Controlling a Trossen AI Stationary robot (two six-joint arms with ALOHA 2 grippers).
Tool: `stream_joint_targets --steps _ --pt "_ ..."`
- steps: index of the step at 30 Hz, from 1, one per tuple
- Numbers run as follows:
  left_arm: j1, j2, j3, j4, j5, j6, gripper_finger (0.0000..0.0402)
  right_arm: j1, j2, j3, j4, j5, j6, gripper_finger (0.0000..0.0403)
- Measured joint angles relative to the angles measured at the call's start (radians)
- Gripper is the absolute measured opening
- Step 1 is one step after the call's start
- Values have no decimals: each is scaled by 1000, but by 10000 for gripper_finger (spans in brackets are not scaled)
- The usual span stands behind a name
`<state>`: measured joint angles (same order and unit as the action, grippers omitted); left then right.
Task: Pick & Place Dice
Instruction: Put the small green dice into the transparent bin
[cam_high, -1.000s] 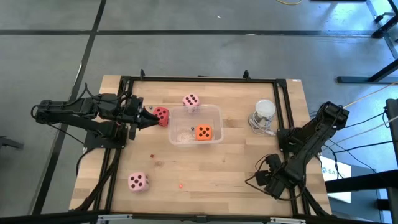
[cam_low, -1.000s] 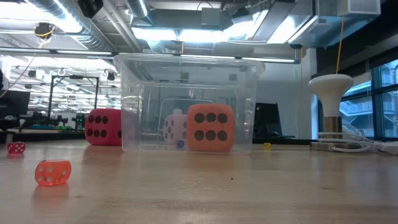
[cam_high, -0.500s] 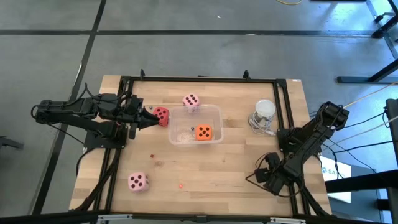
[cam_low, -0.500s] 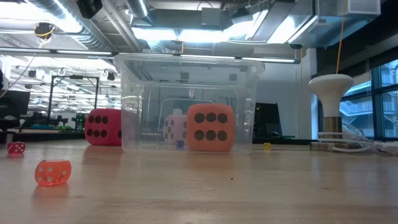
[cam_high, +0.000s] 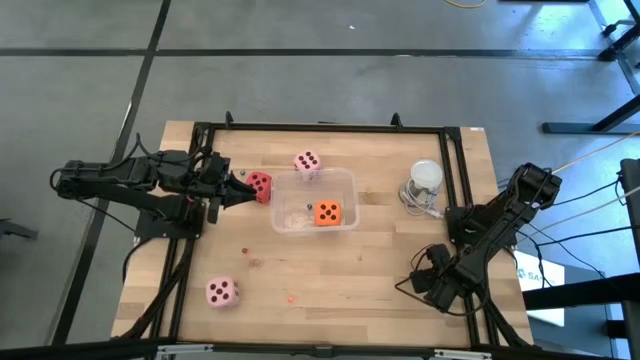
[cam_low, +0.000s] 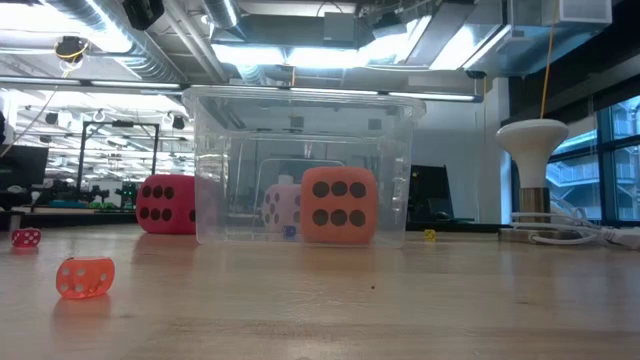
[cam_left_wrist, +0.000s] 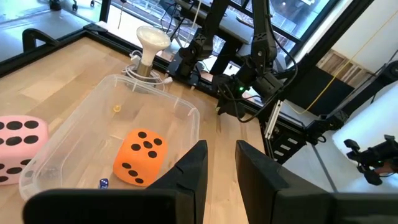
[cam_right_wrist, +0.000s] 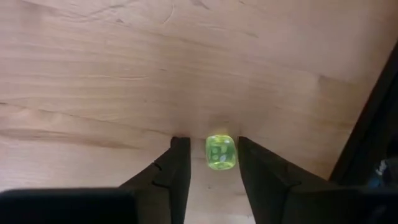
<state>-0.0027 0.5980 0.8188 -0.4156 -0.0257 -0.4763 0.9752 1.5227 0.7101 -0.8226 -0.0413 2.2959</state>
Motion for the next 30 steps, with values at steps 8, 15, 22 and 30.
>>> stream_joint_targets --steps 8,15,22,30 --pt "0 0 0 0 0 0 77 -1 0 -1 22 4 -4 64" --pt "0 0 0 0 0 0 77 -1 2 46 50 44 -24 49" --pt "0 0 0 0 0 0 77 -1 2 121 41 146 -30 49" --pt "0 0 0 0 0 -1 77 -1 2 208 41 386 -53 49"
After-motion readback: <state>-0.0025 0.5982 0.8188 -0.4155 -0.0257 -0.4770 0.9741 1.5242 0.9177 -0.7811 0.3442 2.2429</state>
